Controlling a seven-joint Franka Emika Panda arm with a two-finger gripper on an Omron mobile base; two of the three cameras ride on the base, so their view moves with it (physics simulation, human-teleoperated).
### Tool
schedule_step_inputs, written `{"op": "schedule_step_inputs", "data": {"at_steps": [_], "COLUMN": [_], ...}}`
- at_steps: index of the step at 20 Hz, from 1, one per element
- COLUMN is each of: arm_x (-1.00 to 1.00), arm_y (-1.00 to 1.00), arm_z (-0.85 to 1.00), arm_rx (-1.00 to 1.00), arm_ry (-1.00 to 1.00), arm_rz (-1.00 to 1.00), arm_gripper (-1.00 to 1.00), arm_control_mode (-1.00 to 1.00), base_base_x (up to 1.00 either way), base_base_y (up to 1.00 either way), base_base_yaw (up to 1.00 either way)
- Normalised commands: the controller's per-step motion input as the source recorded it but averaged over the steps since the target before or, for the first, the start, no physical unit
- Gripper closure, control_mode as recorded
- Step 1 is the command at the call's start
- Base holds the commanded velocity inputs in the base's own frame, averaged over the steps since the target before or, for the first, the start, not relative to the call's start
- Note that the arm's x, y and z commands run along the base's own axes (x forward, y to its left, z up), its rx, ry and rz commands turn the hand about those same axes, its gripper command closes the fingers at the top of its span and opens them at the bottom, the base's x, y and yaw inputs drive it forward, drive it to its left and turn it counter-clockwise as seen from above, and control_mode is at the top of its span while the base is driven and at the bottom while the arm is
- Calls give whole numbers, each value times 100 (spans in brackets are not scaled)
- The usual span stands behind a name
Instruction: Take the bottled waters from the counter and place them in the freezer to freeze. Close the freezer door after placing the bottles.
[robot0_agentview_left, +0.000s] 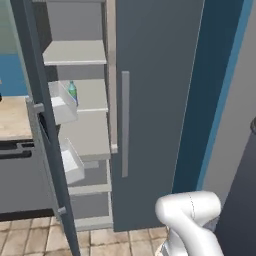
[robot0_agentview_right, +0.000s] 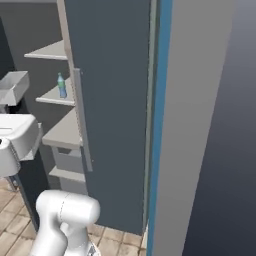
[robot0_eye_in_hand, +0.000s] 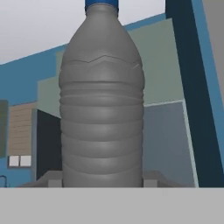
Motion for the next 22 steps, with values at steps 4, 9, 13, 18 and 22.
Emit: {"op": "schedule_step_inputs", "data": {"at_steps": [4,9,13,18,22], "arm_x": [0,0,0,0,0], "arm_y": [0,0,0,0,0], "arm_z": [0,0,0,0,0], "arm_rx": [0,0,0,0,0], "arm_ry": [0,0,0,0,0], "arm_rz": [0,0,0,0,0], "arm_gripper": [100,100,100,100,100], "arm_control_mode": [100,100,100,100,100], "base_base_x": [86,69,27,25,48], "base_base_y": [-60,-23,57,72,43], "base_base_yaw": [27,14,7,5,7]}}
